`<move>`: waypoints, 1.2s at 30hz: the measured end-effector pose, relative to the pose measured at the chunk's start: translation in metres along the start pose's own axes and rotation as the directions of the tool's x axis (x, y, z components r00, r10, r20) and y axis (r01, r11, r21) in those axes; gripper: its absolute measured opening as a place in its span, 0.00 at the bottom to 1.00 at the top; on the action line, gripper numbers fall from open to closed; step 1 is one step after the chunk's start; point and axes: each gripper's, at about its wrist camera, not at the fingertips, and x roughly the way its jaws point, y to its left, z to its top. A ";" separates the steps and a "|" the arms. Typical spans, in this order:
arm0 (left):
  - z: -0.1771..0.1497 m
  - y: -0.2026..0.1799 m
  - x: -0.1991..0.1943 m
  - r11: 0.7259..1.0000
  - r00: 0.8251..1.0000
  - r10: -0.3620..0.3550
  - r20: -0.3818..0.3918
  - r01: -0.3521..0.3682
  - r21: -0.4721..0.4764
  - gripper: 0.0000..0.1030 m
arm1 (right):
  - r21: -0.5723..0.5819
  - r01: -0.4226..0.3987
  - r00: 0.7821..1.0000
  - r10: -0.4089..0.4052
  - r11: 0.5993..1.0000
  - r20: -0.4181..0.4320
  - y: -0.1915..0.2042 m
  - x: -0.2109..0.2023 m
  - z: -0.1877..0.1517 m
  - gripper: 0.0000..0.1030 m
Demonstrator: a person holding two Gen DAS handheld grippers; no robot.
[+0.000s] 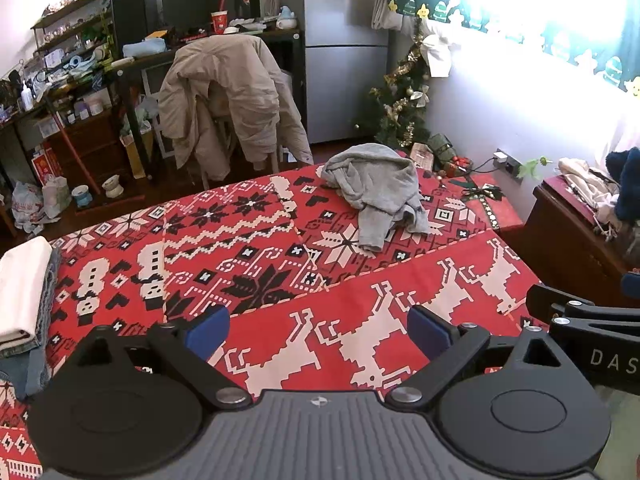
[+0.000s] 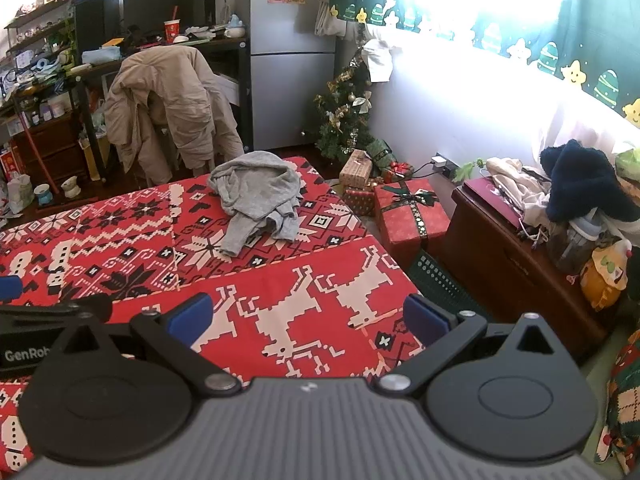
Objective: Fold clothes
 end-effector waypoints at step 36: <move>-0.006 0.006 0.013 1.000 0.999 -0.012 -0.042 0.011 -0.029 0.94 | -0.047 0.024 1.000 -0.025 0.999 -0.004 0.008 0.009 -0.003 0.99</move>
